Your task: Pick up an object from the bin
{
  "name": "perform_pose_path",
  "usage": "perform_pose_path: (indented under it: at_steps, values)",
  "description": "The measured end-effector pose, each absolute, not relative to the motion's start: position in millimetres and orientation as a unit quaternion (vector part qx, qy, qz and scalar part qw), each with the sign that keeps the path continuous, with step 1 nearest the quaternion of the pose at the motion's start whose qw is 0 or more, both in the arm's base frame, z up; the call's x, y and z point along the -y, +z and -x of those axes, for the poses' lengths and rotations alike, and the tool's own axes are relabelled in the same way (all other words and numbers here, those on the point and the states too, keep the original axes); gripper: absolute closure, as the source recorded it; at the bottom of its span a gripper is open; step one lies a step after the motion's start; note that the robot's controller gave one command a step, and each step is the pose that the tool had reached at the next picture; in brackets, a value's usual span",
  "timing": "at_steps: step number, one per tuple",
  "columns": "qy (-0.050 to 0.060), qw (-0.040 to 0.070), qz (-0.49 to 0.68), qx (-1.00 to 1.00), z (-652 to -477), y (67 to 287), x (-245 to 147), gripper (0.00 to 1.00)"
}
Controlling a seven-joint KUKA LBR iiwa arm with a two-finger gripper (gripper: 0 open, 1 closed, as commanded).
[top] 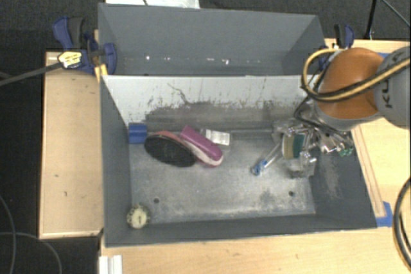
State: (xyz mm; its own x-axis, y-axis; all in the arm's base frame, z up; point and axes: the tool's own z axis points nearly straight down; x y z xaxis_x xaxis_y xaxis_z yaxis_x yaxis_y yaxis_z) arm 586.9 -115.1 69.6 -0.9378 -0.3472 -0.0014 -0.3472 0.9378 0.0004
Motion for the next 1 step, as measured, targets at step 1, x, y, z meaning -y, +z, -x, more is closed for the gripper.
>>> perform_pose_path:
  at_steps: [1]
  values:
    - [0.000,0.002,0.177,-0.984,-587.9,70.7,114.9,0.00]
